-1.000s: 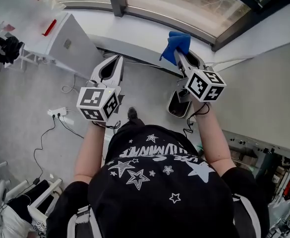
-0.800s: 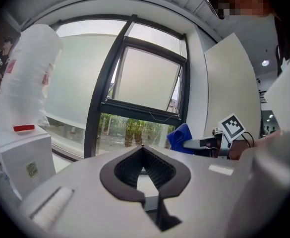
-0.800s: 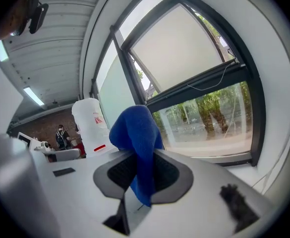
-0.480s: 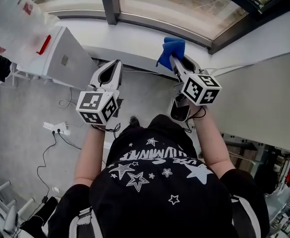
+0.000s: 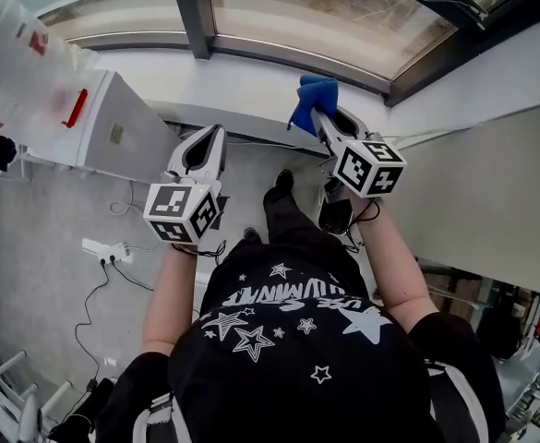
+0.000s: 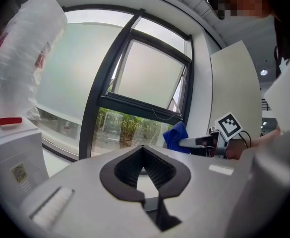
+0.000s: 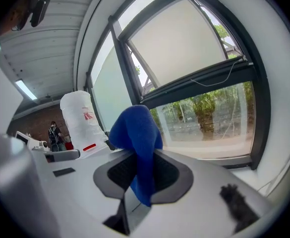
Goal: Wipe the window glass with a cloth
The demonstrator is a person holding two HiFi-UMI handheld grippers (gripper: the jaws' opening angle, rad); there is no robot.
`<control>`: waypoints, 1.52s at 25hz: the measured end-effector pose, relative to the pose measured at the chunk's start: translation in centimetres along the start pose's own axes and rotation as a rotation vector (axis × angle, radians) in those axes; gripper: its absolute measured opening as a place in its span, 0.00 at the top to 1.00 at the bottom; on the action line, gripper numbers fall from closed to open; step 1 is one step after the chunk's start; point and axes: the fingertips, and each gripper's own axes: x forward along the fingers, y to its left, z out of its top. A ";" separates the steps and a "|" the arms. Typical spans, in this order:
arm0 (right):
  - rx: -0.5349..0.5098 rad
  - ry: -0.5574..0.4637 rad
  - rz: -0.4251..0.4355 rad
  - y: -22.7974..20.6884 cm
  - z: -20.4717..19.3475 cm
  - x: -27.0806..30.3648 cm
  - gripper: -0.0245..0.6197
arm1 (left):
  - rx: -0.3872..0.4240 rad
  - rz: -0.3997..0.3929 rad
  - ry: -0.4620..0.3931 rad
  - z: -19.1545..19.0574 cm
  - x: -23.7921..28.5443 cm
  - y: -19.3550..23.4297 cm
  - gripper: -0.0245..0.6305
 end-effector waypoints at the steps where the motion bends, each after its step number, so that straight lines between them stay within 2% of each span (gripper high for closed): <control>1: 0.003 -0.002 0.006 -0.3 0.2 0.6 0.85 | 0.003 0.006 0.002 0.1 0.4 0.2 0.95; 8: 0.017 -0.016 0.046 -4.0 2.5 5.6 0.85 | 0.055 0.031 0.013 2.3 5.9 1.8 0.95; 15: 0.058 -0.023 0.017 -11.1 5.0 9.9 0.85 | 0.083 0.028 0.047 4.3 14.3 3.6 0.95; 27: 0.116 -0.030 -0.034 -22.2 7.7 11.6 0.85 | 0.140 -0.016 0.084 6.5 26.0 1.2 0.95; 33: 0.150 -0.035 -0.054 -25.2 7.7 12.2 0.85 | 0.169 -0.034 0.110 6.6 29.0 0.7 0.95; 38: 0.181 -0.037 -0.097 -26.5 7.3 12.0 0.85 | 0.144 -0.036 0.124 6.5 30.8 1.8 0.95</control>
